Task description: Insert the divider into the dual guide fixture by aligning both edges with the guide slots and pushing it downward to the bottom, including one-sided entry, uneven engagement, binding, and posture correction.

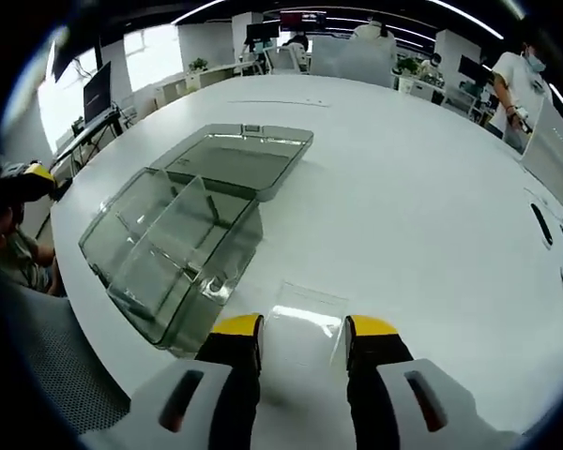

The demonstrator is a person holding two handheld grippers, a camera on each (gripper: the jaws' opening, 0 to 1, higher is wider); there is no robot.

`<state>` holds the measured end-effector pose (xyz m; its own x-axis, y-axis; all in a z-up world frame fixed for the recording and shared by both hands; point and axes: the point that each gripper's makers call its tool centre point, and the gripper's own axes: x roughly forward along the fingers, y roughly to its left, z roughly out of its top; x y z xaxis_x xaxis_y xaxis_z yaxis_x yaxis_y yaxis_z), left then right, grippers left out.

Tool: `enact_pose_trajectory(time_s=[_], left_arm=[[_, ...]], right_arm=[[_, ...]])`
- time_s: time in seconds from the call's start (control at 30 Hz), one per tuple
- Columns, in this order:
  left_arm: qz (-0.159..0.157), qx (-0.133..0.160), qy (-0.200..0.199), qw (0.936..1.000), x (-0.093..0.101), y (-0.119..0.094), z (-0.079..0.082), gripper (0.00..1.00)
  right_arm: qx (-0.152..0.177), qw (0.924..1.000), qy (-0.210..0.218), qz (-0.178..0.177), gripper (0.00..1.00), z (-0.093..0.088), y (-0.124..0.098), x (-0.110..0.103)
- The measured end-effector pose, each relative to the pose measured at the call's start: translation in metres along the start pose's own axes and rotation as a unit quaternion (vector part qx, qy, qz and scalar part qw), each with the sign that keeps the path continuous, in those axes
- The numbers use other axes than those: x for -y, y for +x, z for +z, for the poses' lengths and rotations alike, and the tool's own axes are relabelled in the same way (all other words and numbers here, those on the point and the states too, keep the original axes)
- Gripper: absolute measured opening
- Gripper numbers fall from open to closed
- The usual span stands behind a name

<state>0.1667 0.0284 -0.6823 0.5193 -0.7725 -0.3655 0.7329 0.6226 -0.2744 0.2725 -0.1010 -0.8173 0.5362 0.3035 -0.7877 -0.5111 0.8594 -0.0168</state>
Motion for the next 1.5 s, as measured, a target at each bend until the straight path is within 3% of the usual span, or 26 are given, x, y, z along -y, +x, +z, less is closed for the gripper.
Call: enact_pose_trajectory(time_s=[0.67, 1.07, 1.5], left_arm=[[-0.008, 0.001, 0.003, 1.0, 0.0, 0.002, 0.002, 0.81], [-0.005, 0.006, -0.005, 1.0, -0.003, 0.005, 0.007, 0.79], [0.004, 0.013, -0.01, 0.9999, -0.01, 0.009, 0.013, 0.77]], right_arm=[[-0.004, 0.9999, 0.005, -0.009, 0.27, -0.005, -0.01, 0.009], [0.024, 0.9996, 0.006, -0.014, 0.27, 0.013, -0.022, 0.012], [0.08, 0.9965, -0.015, -0.015, 0.27, 0.053, -0.048, 0.007]])
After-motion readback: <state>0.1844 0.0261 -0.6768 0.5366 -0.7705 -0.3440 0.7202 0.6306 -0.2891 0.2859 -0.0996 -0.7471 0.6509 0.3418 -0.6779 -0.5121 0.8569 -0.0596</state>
